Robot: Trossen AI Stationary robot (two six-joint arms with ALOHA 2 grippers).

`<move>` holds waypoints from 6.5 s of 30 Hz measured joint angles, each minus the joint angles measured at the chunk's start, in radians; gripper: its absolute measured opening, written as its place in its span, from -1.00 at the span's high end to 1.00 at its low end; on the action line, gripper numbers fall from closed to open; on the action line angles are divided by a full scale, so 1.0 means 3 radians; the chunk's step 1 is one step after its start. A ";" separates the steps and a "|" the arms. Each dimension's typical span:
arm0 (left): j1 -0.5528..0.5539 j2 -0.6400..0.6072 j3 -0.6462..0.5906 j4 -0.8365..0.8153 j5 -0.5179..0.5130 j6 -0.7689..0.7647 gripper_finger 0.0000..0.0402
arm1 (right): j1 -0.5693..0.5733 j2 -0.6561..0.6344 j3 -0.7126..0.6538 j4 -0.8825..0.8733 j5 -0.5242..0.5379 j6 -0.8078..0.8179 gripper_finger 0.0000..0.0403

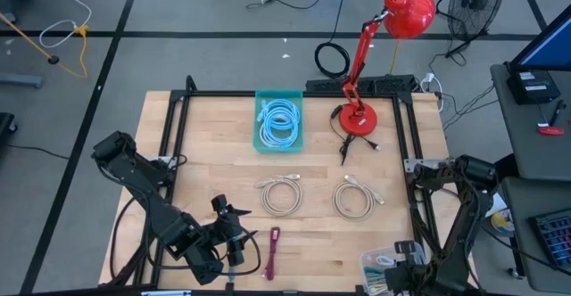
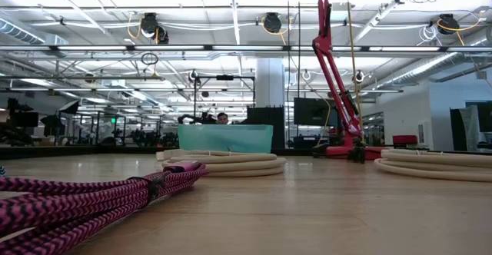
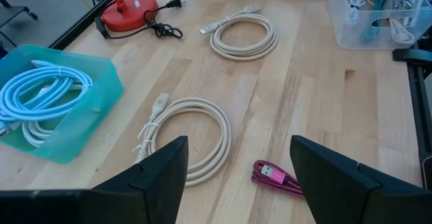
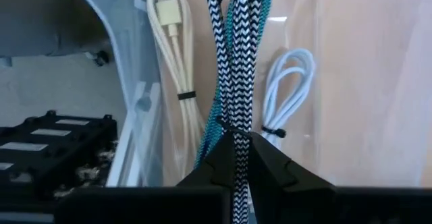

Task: Pick & Place USB Port
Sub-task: Put the gray USB cable into the transparent bin, then put the right brown HDMI cable into the green bin

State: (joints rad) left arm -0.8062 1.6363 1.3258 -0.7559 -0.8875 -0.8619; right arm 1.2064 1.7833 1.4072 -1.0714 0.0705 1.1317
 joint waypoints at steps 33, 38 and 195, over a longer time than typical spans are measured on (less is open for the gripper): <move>0.0000 0.0000 0.0000 0.0004 0.0000 0.0005 -0.30 | -0.0028 0.0005 -0.0751 0.0978 -0.0159 0.0806 0.76; 0.0000 0.0000 0.0000 0.0004 0.0000 0.0005 -0.30 | -0.0029 0.0005 -0.0752 0.0997 -0.0164 0.0888 0.50; 0.0000 0.0000 0.0001 0.0015 0.0022 0.0010 -0.30 | -0.2778 -0.1652 -0.2680 0.2189 0.0236 0.1472 0.88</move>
State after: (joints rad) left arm -0.8064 1.6363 1.3262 -0.7513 -0.8810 -0.8589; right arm 0.3731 1.2878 0.6033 -0.4148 0.1414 1.5735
